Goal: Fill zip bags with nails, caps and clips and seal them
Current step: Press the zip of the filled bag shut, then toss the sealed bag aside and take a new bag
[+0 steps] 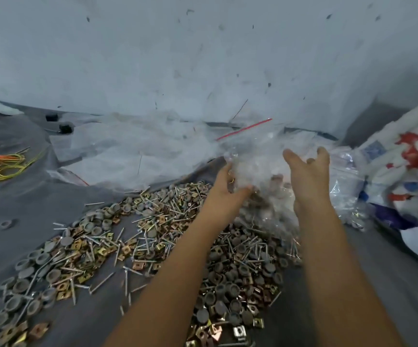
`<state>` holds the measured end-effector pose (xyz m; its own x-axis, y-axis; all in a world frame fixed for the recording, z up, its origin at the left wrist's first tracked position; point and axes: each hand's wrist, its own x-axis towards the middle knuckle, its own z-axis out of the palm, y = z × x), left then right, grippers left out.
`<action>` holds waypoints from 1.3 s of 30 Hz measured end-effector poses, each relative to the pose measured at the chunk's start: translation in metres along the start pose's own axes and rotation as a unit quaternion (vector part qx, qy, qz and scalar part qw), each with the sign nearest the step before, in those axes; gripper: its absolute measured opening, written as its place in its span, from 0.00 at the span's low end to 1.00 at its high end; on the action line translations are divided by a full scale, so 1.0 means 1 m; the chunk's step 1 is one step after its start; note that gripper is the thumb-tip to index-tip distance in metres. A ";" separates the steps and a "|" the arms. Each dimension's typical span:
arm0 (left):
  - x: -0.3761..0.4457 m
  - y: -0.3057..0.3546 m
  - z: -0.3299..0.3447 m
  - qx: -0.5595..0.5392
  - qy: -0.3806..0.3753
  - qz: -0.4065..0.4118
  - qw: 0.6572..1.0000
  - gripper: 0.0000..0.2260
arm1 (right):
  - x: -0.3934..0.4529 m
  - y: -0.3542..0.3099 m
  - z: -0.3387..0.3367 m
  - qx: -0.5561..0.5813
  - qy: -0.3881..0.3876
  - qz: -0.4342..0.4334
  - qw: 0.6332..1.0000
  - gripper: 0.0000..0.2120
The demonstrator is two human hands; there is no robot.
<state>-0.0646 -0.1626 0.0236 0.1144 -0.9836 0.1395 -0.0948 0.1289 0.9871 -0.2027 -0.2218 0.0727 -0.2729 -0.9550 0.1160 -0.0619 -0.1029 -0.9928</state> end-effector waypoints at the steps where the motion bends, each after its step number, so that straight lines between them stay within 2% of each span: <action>1: -0.001 -0.005 0.005 0.006 0.000 -0.006 1.000 0.29 | -0.002 0.004 -0.001 -0.030 0.017 -0.009 0.999 0.37; 5: -0.018 -0.022 0.008 0.018 0.031 -0.007 0.999 0.22 | -0.034 0.022 0.015 -0.108 0.035 -0.058 0.992 0.26; 10: -0.044 -0.021 -0.022 0.051 0.119 0.055 0.990 0.21 | -0.083 0.038 0.058 -0.223 -0.052 -0.152 0.962 0.17; 13: -0.061 -0.025 -0.047 0.062 0.178 0.052 0.981 0.20 | -0.098 0.044 0.082 -0.284 -0.142 -0.199 0.927 0.17; 16: -0.078 -0.034 -0.064 0.080 0.209 0.027 0.974 0.18 | -0.086 0.050 0.085 -0.371 -0.190 -0.180 0.891 0.25; 20: -0.084 -0.038 -0.070 0.056 0.208 -0.014 0.977 0.17 | -0.044 0.065 0.049 -0.457 -0.199 -0.091 0.862 0.27; 25: -0.074 -0.031 -0.067 0.028 0.201 -0.014 0.979 0.16 | 0.005 0.077 0.009 -0.478 -0.163 -0.131 0.853 0.24; 28: -0.072 -0.034 -0.066 0.031 0.207 -0.017 0.978 0.15 | 0.031 0.077 -0.013 -0.496 -0.162 -0.094 0.848 0.23; 30: -0.071 -0.038 -0.066 0.040 0.215 -0.012 0.976 0.14 | 0.033 0.074 -0.015 -0.527 -0.157 -0.085 0.831 0.23; 34: -0.069 -0.040 -0.065 0.037 0.209 -0.013 0.977 0.13 | 0.012 0.061 0.006 -0.620 -0.080 -0.133 0.769 0.20; 36: -0.069 -0.039 -0.069 0.024 0.223 -0.011 0.974 0.13 | -0.007 0.053 0.029 -0.639 -0.043 -0.184 0.745 0.22; 37: -0.068 -0.039 -0.073 0.017 0.238 -0.007 0.971 0.14 | -0.018 0.050 0.045 -0.626 -0.045 -0.220 0.747 0.23; 39: -0.069 -0.038 -0.084 0.008 0.277 0.003 0.961 0.13 | -0.039 0.047 0.082 -0.587 -0.101 -0.276 0.755 0.22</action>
<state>0.0140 -0.0895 -0.0171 0.6223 -0.7641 0.1699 -0.1120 0.1279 0.9854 -0.1163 -0.2121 0.0194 0.2495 -0.8922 0.3764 -0.9525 -0.2961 -0.0706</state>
